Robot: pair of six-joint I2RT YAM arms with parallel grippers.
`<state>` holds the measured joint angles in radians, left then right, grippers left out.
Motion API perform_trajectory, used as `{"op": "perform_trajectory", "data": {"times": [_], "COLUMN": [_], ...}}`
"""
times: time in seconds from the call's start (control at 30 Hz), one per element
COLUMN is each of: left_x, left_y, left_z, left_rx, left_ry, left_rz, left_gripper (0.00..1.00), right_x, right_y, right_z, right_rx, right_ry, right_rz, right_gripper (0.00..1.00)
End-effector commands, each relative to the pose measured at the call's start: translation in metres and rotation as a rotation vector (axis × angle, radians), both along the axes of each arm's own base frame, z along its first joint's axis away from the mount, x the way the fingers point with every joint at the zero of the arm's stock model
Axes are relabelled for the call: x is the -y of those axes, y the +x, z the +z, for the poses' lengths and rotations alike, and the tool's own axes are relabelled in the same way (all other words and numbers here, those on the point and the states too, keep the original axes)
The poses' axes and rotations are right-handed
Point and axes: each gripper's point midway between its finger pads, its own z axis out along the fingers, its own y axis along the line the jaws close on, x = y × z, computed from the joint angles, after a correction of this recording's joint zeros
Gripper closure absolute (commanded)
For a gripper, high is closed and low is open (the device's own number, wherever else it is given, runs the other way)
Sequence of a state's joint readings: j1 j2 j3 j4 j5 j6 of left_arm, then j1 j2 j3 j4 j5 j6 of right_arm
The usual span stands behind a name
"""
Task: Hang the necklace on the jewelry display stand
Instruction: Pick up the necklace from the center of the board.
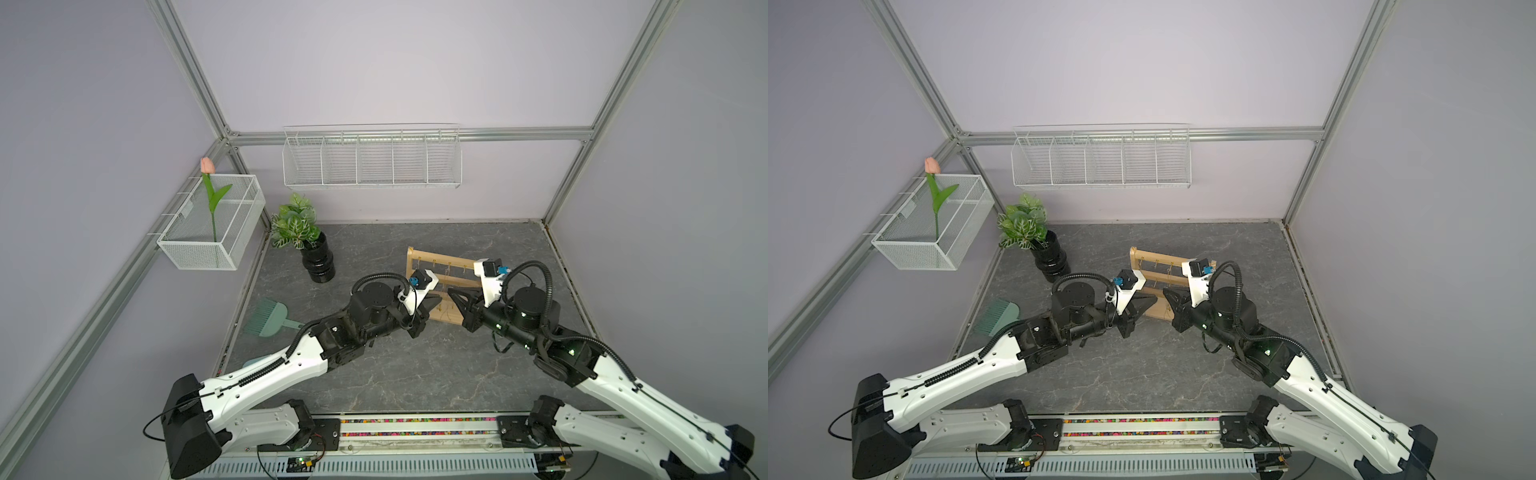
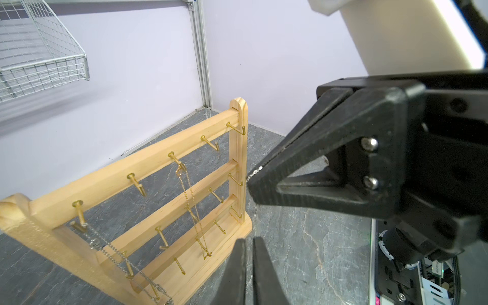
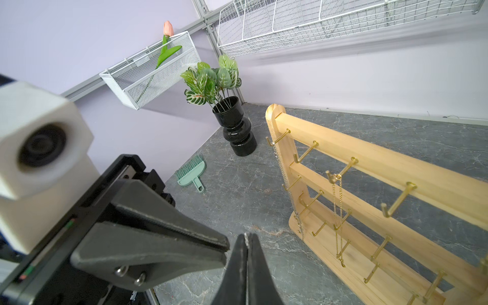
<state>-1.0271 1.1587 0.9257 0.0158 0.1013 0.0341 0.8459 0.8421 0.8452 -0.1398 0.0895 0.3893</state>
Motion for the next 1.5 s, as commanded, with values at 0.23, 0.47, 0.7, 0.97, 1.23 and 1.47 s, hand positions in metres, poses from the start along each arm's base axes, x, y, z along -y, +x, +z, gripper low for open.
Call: {"op": "perform_trajectory", "data": {"times": [0.23, 0.47, 0.7, 0.97, 1.23, 1.47], "left_x": [0.013, 0.018, 0.016, 0.019, 0.018, 0.009], "left_y": [0.003, 0.006, 0.008, 0.008, 0.002, 0.000], "left_z": [-0.007, -0.009, -0.011, -0.010, -0.005, -0.008], "left_rx": [-0.034, -0.036, -0.036, -0.039, -0.043, -0.036], "left_ry": [-0.025, -0.019, -0.014, -0.026, -0.039, -0.023], "left_rz": [-0.014, -0.017, -0.002, -0.008, -0.035, -0.016], "left_gripper": [0.82, 0.81, 0.82, 0.82, 0.82, 0.82], "right_x": [0.008, 0.006, 0.003, 0.000, -0.002, -0.001], "right_y": [-0.004, -0.008, -0.011, -0.014, -0.012, -0.010], "right_z": [0.017, 0.022, 0.026, 0.030, 0.028, 0.026], "right_rx": [0.026, 0.026, 0.031, 0.031, 0.029, 0.029], "right_ry": [0.030, 0.052, 0.065, 0.084, 0.081, 0.073], "right_rz": [-0.007, 0.014, 0.037, 0.061, 0.061, 0.051], "right_gripper": [0.93, 0.93, 0.93, 0.93, 0.93, 0.93]}}
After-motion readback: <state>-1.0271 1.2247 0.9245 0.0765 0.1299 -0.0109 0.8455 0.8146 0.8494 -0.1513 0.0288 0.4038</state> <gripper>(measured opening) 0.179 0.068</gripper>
